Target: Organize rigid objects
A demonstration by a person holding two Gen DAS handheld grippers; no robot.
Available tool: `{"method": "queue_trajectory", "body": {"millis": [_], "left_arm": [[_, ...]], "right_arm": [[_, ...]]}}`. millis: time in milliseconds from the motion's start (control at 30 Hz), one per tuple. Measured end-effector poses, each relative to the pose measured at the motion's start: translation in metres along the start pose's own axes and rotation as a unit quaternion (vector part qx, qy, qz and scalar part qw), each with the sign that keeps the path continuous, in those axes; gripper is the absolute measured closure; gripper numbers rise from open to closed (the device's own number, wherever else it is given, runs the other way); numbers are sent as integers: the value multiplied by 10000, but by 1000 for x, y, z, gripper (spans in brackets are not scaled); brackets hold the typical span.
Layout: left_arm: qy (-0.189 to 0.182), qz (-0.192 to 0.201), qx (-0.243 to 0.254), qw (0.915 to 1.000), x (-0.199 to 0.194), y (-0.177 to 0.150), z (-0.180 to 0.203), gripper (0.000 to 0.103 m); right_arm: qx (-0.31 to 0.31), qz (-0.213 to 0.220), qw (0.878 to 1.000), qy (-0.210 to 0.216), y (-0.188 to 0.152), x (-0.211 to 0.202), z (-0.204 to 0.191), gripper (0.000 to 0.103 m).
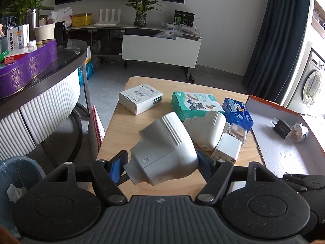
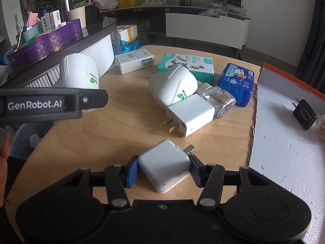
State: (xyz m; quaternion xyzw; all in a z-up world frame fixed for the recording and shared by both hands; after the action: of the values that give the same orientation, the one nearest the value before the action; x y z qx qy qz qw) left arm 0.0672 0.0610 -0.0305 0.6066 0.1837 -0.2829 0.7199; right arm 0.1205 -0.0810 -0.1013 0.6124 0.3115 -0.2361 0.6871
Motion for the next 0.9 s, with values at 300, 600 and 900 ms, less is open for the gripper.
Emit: {"method": "queue_trajectory", "body": {"millis": [300, 600, 900], "left_arm": [[-122, 60, 44, 9999, -8, 3, 17, 30], [-328, 66, 195, 9992, -10, 5, 43, 30], [-545, 34, 402, 9977, -9, 7, 71, 30]], "right_arm": [[258, 382, 9989, -43, 6, -31, 21, 39], [514, 714, 9957, -298, 14, -66, 54, 39], [851, 832, 9914, -551, 8, -87, 88, 39]]}}
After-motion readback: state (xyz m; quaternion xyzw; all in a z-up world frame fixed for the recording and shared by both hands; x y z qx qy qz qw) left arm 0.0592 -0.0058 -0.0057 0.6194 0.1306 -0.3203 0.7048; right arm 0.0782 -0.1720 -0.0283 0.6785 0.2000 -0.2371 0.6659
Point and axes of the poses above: each gripper's, at about its wrist camera, not at the fingertips, and x roughly the way its jaws point, z to its right, y to its top, the point moved 1 cm from there along x, roughly the way its jaws point, and after that the axes turned 7 degrees about -y, right-handed, at the moved point
